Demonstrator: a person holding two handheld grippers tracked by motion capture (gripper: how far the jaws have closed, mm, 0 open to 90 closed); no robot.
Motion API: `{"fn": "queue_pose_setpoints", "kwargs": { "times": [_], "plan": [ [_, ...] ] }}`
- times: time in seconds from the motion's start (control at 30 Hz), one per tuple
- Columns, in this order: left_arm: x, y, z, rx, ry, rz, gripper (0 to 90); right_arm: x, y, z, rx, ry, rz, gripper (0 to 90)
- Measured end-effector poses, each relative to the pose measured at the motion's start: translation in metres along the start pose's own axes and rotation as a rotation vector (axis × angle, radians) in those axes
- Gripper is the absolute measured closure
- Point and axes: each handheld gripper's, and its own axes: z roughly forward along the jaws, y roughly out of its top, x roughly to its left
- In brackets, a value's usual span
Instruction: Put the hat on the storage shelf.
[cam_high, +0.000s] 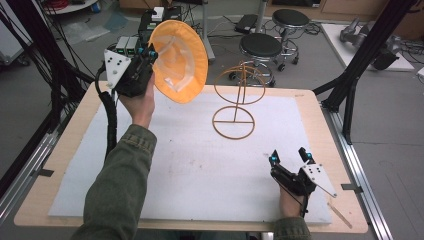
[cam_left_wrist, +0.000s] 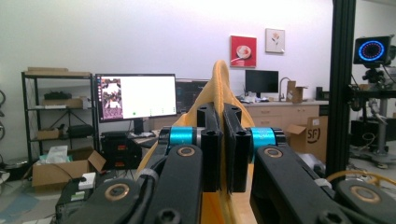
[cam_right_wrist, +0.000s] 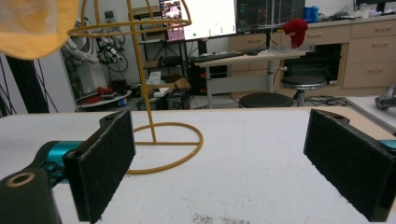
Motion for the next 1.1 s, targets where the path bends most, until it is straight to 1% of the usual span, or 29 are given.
{"fn": "queue_pose_setpoints", "kwargs": {
  "times": [0.03, 0.1, 0.13, 0.17, 0.2, 0.23, 0.27, 0.33, 0.37, 0.4, 0.43, 0.47, 0.5, 0.53, 0.57, 0.6, 0.63, 0.67, 0.8, 0.83, 0.87, 0.9, 0.93, 0.97, 1.0, 1.03, 1.1],
  "plan": [
    [-0.002, 0.001, 0.007, -0.004, 0.002, 0.003, 86.8, 0.0, 0.0, 0.0, -0.003, 0.003, -0.007, 7.8],
    [-0.004, 0.002, 0.01, -0.007, 0.003, 0.011, 86.8, 0.001, 0.0, 0.0, -0.004, 0.004, -0.014, 7.8],
    [-0.008, 0.003, 0.015, -0.015, 0.005, 0.031, 86.8, 0.001, 0.0, -0.001, -0.003, 0.006, -0.01, 7.8],
    [-0.008, 0.003, 0.015, -0.015, 0.005, 0.031, 86.8, 0.001, 0.0, -0.001, -0.003, 0.006, -0.01, 7.8],
    [-0.011, 0.004, 0.019, -0.017, 0.009, 0.043, 86.8, 0.001, 0.0, -0.001, -0.007, 0.004, -0.009, 7.8],
    [-0.012, 0.004, 0.022, -0.019, 0.009, 0.046, 86.8, -0.001, 0.0, -0.003, -0.009, 0.002, -0.003, 7.8],
    [-0.014, 0.005, 0.024, -0.02, 0.007, 0.051, 86.8, -0.002, 0.0, -0.003, -0.012, 0.001, -0.007, 7.8],
    [-0.019, 0.005, 0.03, -0.015, 0.007, 0.058, 86.8, -0.003, 0.0, -0.004, -0.009, -0.005, 0.004, 7.8],
    [-0.022, 0.006, 0.033, -0.011, 0.004, 0.068, 86.8, -0.003, 0.0, -0.004, -0.009, -0.005, 0.004, 7.8],
    [-0.03, 0.007, 0.038, -0.013, -0.004, 0.087, 86.8, -0.004, 0.0, -0.006, -0.012, -0.009, 0.011, 7.8],
    [-0.03, 0.007, 0.038, -0.013, -0.004, 0.087, 86.8, -0.004, 0.0, -0.007, -0.015, -0.011, 0.008, 7.8],
    [-0.037, 0.01, 0.042, -0.018, -0.013, 0.096, 86.8, -0.004, 0.001, -0.008, -0.011, -0.008, 0.01, 7.8],
    [-0.041, 0.011, 0.045, -0.019, -0.019, 0.1, 86.8, -0.004, 0.001, -0.009, -0.011, -0.008, 0.011, 7.8],
    [-0.045, 0.013, 0.047, -0.02, -0.027, 0.106, 86.7, -0.005, 0.001, -0.01, -0.017, -0.01, 0.0, 7.8],
    [-0.045, 0.013, 0.047, -0.02, -0.027, 0.106, 86.8, -0.005, 0.001, -0.011, -0.017, -0.009, -0.001, 7.8],
    [-0.053, 0.016, 0.051, -0.018, -0.043, 0.123, 86.8, -0.005, 0.001, -0.011, -0.017, -0.007, -0.004, 7.8],
    [-0.053, 0.016, 0.051, -0.018, -0.043, 0.123, 86.7, -0.005, 0.001, -0.011, -0.017, -0.007, -0.004, 7.8],
    [-0.061, 0.02, 0.056, -0.017, -0.055, 0.138, 86.8, -0.004, 0.001, -0.012, -0.013, -0.004, -0.011, 7.8],
    [-0.077, 0.026, 0.064, -0.023, -0.077, 0.139, 86.7, -0.003, 0.001, -0.011, -0.01, 0.005, -0.015, 7.8],
    [-0.077, 0.026, 0.064, -0.023, -0.077, 0.139, 86.8, -0.003, 0.001, -0.011, -0.009, 0.005, -0.014, 7.8],
    [-0.087, 0.028, 0.069, -0.023, -0.081, 0.138, 86.8, -0.003, 0.001, -0.01, -0.01, 0.006, -0.015, 7.8],
    [-0.087, 0.028, 0.069, -0.023, -0.081, 0.138, 86.8, -0.003, 0.001, -0.01, -0.01, 0.007, -0.012, 7.8],
    [-0.096, 0.028, 0.073, -0.023, -0.09, 0.135, 86.8, -0.003, 0.001, -0.01, -0.012, 0.007, -0.019, 7.8],
    [-0.096, 0.028, 0.073, -0.023, -0.09, 0.135, 86.8, -0.003, 0.001, -0.009, -0.011, 0.009, -0.023, 7.8],
    [-0.107, 0.028, 0.078, -0.024, -0.107, 0.136, 86.8, -0.003, 0.0, -0.009, -0.008, 0.009, -0.017, 7.8],
    [-0.107, 0.028, 0.078, -0.024, -0.107, 0.136, 86.8, -0.002, 0.0, -0.009, -0.007, 0.01, -0.011, 7.8],
    [-0.118, 0.029, 0.08, -0.023, -0.129, 0.151, 86.8, -0.002, 0.001, -0.009, -0.007, 0.011, -0.012, 7.8]
  ]
}}
